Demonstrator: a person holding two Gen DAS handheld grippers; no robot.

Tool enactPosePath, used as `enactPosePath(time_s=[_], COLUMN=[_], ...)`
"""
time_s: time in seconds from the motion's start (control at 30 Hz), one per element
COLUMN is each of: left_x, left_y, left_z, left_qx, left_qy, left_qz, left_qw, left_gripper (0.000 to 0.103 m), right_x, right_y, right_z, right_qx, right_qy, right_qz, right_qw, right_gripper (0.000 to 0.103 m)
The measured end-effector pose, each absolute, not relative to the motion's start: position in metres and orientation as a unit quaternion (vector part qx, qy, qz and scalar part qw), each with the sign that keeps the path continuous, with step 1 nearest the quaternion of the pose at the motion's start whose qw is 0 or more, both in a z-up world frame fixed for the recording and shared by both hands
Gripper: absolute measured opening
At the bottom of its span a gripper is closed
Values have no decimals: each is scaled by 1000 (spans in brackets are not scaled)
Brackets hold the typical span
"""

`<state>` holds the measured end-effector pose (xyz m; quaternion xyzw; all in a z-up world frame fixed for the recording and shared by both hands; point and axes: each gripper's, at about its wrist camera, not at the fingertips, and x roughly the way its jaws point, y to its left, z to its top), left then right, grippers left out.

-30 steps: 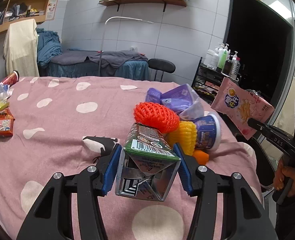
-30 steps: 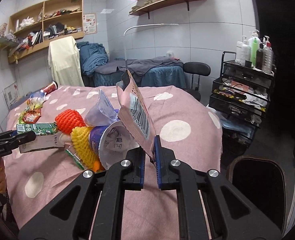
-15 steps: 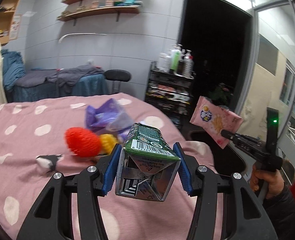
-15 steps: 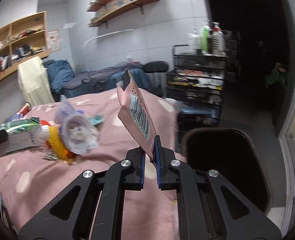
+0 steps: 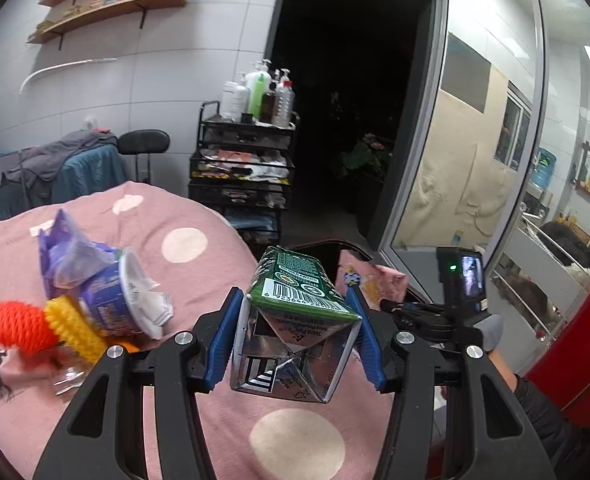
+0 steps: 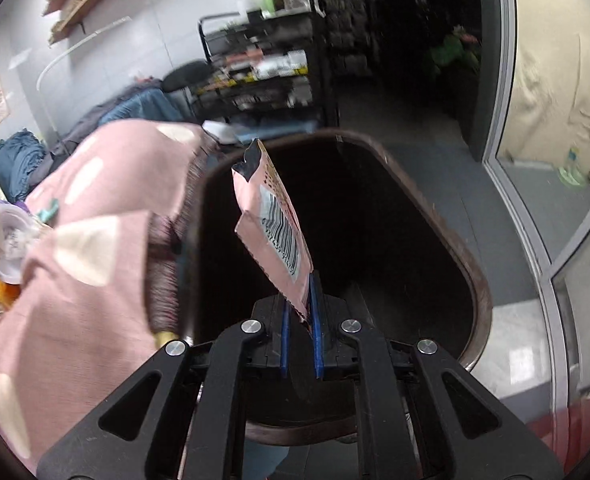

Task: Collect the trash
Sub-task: 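Carry the pink wrapper to the brown bin and open the right tool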

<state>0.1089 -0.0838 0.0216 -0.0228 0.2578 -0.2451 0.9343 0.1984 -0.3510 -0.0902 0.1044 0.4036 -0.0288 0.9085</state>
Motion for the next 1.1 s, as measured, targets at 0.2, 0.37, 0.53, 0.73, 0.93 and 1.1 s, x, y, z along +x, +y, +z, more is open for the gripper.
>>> enactPosePath(time_s=[0.2, 0.37, 0.53, 0.73, 0.93, 1.1], left_x=[125, 128, 134, 150, 161, 173], left_y=[-107, -121, -134, -157, -184, -199], left_z=[14, 11, 10, 7, 2, -5], left_qx=[-23, -11, -2, 5, 31, 38], left_qy=[282, 289, 299, 318, 332, 354], left_qz=[-267, -274, -285, -303, -314, -323], left_qw=[921, 917, 911, 898, 889, 877], left_gripper=[52, 52, 53, 52, 53, 53], right_x=[215, 206, 189, 167, 151, 143], right_y=[-355, -356, -363, -372, -383, -396], right_z=[-114, -115, -100, -70, -49, -42], right_qx=[124, 124, 127, 119, 115, 121], right_qy=[427, 418, 388, 338, 300, 291], right_qz=[-29, -43, -62, -97, -134, -158], right_qw=[895, 899, 911, 928, 937, 936], right_gripper=[17, 61, 71, 74, 76, 77])
